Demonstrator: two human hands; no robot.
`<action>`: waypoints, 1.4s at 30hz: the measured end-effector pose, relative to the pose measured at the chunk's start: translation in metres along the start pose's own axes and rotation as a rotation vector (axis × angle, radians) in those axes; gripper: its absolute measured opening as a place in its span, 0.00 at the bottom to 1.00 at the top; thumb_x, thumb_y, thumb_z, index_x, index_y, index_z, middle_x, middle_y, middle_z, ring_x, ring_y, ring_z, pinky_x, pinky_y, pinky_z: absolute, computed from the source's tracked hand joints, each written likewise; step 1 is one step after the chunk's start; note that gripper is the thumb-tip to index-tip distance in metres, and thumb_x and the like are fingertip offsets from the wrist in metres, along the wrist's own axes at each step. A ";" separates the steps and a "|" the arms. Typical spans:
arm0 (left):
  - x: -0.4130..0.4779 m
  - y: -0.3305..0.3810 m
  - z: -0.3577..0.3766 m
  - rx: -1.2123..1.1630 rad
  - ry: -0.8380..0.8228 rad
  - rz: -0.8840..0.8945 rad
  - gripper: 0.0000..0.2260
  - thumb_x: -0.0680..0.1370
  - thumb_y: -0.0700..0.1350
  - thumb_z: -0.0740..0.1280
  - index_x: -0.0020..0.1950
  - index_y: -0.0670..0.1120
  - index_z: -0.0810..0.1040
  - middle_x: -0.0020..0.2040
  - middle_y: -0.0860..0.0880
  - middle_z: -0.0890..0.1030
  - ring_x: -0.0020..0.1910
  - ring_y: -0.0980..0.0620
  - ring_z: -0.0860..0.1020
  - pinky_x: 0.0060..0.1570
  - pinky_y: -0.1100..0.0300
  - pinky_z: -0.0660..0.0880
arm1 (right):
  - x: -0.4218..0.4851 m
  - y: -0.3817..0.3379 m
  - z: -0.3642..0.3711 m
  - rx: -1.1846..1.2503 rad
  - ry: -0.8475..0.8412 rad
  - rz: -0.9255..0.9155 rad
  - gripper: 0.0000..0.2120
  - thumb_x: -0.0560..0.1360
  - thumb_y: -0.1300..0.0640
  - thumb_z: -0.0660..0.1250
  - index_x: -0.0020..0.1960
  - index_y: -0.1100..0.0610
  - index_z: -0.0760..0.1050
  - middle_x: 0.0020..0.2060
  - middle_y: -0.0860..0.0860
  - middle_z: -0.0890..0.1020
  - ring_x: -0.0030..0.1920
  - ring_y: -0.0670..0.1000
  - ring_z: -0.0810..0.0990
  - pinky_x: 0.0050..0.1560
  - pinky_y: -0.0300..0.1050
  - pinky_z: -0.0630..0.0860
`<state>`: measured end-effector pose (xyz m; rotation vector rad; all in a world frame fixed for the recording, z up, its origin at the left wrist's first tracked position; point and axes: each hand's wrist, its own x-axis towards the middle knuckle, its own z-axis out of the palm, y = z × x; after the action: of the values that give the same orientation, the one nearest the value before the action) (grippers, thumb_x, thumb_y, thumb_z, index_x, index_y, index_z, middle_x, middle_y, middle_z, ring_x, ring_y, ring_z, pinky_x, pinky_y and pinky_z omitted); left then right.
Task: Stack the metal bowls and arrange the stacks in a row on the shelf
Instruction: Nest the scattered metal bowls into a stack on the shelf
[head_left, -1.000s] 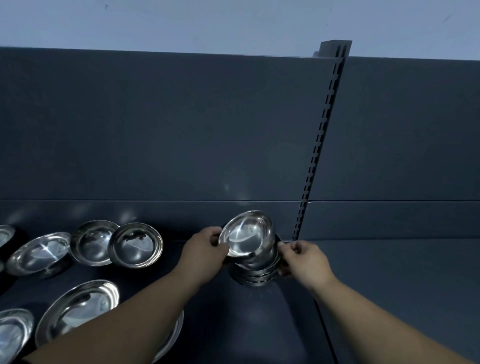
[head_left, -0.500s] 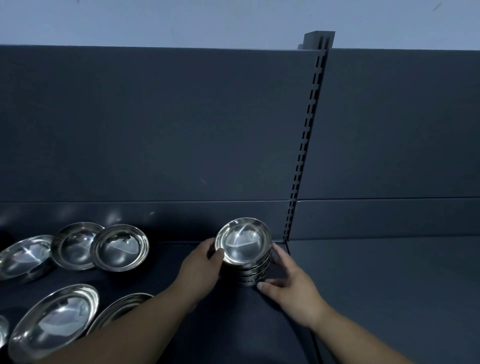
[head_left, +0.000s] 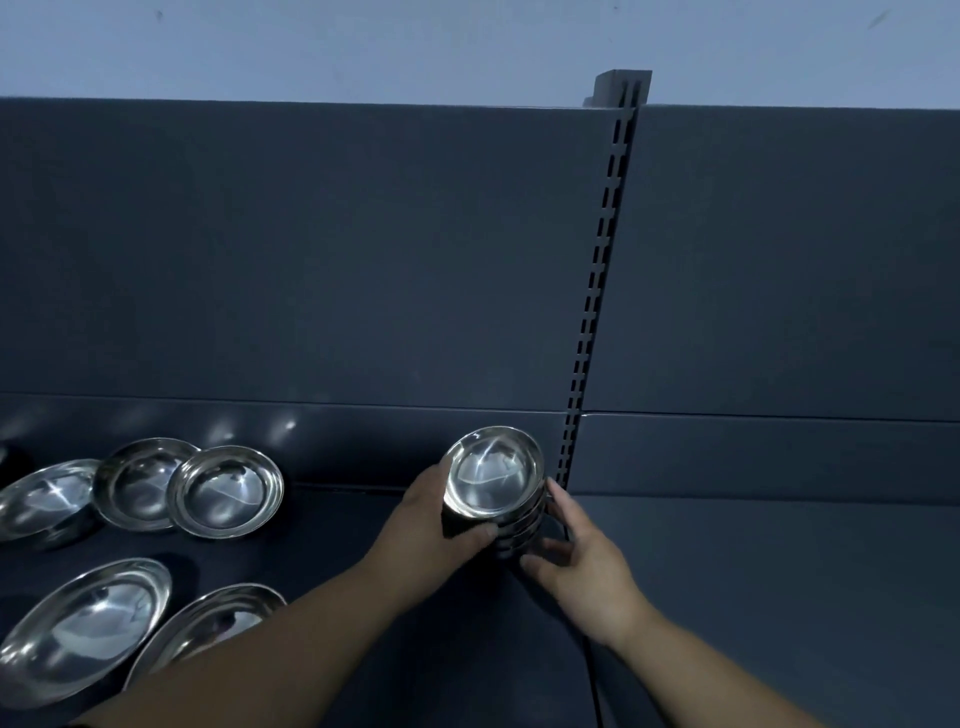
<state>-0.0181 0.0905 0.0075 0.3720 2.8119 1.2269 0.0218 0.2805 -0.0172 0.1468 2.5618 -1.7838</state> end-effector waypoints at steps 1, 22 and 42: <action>0.000 -0.002 0.003 0.035 0.000 0.020 0.33 0.71 0.54 0.74 0.73 0.53 0.65 0.71 0.57 0.65 0.69 0.59 0.65 0.63 0.70 0.59 | 0.000 0.001 -0.001 0.001 -0.009 -0.005 0.40 0.72 0.67 0.71 0.69 0.35 0.56 0.45 0.29 0.76 0.45 0.29 0.79 0.41 0.26 0.74; -0.028 -0.007 0.002 0.189 0.108 -0.035 0.34 0.74 0.55 0.69 0.76 0.54 0.59 0.77 0.50 0.59 0.76 0.55 0.55 0.68 0.68 0.51 | -0.024 0.004 0.012 -0.527 -0.119 0.015 0.27 0.72 0.48 0.71 0.69 0.51 0.69 0.65 0.48 0.76 0.64 0.47 0.74 0.62 0.37 0.69; -0.163 -0.180 -0.206 0.271 0.212 -0.267 0.28 0.75 0.50 0.68 0.73 0.47 0.64 0.73 0.46 0.65 0.72 0.50 0.63 0.67 0.63 0.59 | -0.065 -0.075 0.222 -0.379 -0.017 0.050 0.29 0.73 0.46 0.70 0.71 0.52 0.66 0.66 0.52 0.75 0.65 0.53 0.74 0.62 0.39 0.67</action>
<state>0.0744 -0.2146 0.0093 -0.1333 3.0842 0.8812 0.0714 0.0429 -0.0201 0.1842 2.7949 -1.2462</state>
